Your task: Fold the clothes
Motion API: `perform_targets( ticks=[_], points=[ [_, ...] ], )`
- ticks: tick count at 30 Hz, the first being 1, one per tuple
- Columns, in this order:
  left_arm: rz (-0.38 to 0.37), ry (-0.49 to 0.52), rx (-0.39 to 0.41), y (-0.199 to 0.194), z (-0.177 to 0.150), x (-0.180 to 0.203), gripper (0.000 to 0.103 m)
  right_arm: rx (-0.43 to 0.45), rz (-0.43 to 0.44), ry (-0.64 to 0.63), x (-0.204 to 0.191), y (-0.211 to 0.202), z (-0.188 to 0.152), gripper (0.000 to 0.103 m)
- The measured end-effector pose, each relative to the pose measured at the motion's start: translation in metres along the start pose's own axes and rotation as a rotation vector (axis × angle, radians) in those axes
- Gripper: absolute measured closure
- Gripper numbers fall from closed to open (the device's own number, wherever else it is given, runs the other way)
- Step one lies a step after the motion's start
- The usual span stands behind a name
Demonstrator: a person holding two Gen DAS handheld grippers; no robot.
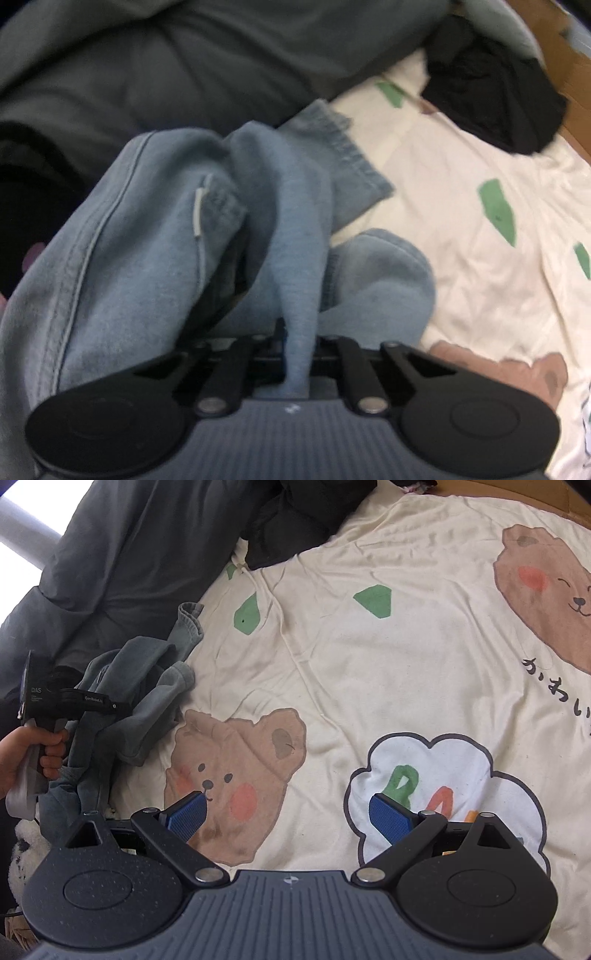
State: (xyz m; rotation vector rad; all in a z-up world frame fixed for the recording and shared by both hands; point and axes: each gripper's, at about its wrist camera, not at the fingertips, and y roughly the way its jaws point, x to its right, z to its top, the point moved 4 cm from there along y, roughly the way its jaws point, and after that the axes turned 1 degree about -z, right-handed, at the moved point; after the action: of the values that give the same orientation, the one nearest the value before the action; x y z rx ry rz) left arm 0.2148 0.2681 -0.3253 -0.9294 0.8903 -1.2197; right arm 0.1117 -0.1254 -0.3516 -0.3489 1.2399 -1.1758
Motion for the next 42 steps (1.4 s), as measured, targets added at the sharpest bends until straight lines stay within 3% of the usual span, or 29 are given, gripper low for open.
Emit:
perform_targets(
  ticks=[18, 42],
  points=[
    [-0.260, 0.011, 0.117, -0.053, 0.006, 0.051, 0.097, 0.056, 0.033, -0.003, -0.007, -0.005, 0.009, 0.006],
    [-0.556, 0.129, 0.130, -0.095, 0.004, 0.151, 0.097, 0.124, 0.147, -0.017, -0.033, -0.026, 0.030, 0.006]
  ],
)
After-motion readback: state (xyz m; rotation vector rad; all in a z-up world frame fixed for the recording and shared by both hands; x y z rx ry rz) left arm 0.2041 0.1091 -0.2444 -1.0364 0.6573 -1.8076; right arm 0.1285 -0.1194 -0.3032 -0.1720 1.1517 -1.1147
